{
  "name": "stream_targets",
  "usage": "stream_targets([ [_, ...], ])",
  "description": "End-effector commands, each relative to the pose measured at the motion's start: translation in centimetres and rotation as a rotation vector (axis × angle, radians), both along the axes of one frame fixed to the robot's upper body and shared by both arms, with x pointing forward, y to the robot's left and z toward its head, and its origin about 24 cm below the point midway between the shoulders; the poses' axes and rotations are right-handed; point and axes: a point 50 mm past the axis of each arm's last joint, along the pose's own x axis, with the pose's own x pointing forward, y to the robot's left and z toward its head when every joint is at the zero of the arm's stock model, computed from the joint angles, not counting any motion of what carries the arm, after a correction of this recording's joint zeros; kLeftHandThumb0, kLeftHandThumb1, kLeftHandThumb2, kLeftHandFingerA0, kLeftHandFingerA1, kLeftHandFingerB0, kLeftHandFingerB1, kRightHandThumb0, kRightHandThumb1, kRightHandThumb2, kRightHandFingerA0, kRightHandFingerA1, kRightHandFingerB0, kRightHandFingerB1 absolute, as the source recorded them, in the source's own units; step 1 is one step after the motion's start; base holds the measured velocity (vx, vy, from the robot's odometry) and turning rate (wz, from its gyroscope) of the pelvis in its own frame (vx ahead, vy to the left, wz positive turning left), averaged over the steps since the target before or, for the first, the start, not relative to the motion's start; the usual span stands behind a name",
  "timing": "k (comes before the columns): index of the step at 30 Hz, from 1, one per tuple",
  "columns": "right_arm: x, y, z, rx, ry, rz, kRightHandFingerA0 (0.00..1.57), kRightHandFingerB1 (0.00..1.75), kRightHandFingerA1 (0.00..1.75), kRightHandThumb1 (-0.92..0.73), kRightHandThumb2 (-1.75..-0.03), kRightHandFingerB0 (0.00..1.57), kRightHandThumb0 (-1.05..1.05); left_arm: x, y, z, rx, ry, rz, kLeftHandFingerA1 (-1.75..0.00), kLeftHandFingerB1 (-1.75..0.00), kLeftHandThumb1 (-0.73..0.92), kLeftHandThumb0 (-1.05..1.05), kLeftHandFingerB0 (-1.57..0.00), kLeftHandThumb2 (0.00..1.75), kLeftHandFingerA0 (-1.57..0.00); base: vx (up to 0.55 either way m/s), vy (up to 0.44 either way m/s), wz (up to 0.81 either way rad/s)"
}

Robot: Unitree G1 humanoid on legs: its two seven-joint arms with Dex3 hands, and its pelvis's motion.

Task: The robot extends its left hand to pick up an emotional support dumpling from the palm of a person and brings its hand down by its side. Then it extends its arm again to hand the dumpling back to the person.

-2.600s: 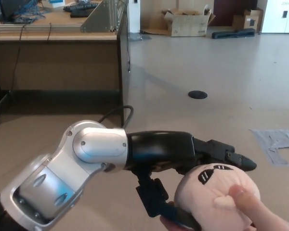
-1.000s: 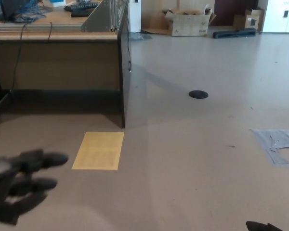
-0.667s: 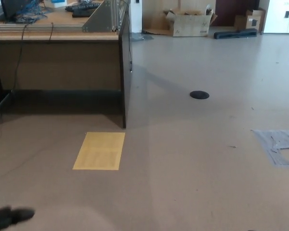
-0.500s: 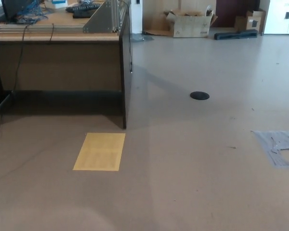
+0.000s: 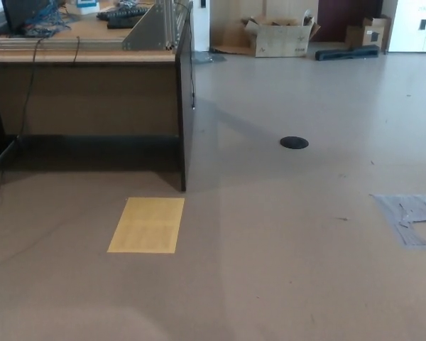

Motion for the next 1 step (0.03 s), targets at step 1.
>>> stream_targets([
  [1, -1.22, -1.34, -0.12, 0.063, -0.023, -0.081, 0.32, 0.39, 0.48, -0.49, -0.77, 0.17, -0.58, -0.33, -0.49, 0.41, 0.180, -0.194, -0.040, -0.50, -0.47, 0.51, -0.36, 0.00, 1.08, -0.04, 0.00, 0.000, 0.00],
])
